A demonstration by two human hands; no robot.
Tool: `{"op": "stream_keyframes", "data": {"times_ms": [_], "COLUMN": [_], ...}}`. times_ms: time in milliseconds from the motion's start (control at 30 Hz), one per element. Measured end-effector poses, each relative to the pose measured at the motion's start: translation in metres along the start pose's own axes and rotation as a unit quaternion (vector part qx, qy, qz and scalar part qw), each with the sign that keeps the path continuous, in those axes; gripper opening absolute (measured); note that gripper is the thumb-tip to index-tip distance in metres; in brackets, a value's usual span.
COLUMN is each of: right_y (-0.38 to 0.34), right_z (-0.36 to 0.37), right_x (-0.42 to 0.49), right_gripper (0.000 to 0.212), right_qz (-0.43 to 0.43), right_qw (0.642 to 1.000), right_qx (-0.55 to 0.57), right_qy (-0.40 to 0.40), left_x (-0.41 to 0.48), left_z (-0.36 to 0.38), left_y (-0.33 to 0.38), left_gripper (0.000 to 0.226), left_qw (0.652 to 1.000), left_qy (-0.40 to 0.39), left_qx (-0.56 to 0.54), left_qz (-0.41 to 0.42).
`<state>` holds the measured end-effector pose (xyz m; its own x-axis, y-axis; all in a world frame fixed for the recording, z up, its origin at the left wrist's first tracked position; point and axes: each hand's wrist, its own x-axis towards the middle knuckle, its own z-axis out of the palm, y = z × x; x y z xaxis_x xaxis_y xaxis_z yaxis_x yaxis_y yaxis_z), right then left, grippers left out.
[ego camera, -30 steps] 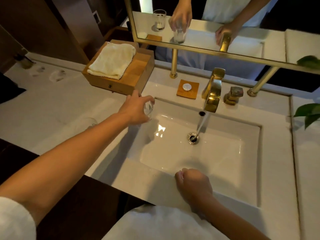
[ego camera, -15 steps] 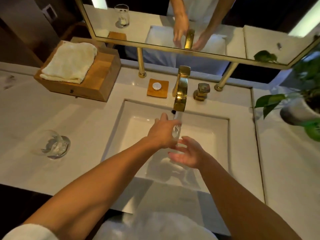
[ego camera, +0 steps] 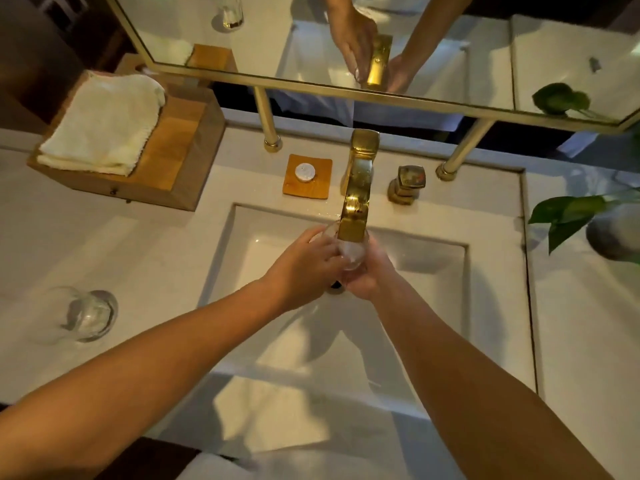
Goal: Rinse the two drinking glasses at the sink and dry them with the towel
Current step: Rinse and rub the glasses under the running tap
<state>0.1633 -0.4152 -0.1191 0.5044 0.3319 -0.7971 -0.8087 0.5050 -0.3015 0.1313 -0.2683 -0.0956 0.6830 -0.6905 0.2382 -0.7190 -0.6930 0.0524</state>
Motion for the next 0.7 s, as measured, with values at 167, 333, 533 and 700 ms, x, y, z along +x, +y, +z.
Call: {"op": "stream_keyframes", "data": {"times_ms": [167, 333, 533, 700], "right_y": [0.006, 0.002, 0.005, 0.014], "right_z": [-0.008, -0.016, -0.015, -0.023], "right_x": [0.017, 0.013, 0.009, -0.006], "right_gripper": [0.052, 0.044, 0.007, 0.012], "right_qz": [-0.039, -0.068, -0.222, -0.433], "right_qw": [0.995, 0.994, 0.920, 0.728], "right_qx": [-0.068, -0.002, -0.186, -0.464], "right_qy": [0.054, 0.085, 0.264, 0.258], "left_x": [-0.008, -0.025, -0.063, -0.086], "left_z": [0.017, 0.025, 0.026, 0.028], "left_y": [-0.016, -0.004, 0.011, 0.022], "left_gripper": [0.036, 0.027, 0.031, 0.022], "left_qw": [0.986, 1.000, 0.976, 0.957], "left_qy": [-0.113, -0.001, -0.077, -0.145], "left_qx": [0.085, 0.007, -0.051, -0.062], "left_qz": [0.085, -0.012, -0.198, -0.243]}}
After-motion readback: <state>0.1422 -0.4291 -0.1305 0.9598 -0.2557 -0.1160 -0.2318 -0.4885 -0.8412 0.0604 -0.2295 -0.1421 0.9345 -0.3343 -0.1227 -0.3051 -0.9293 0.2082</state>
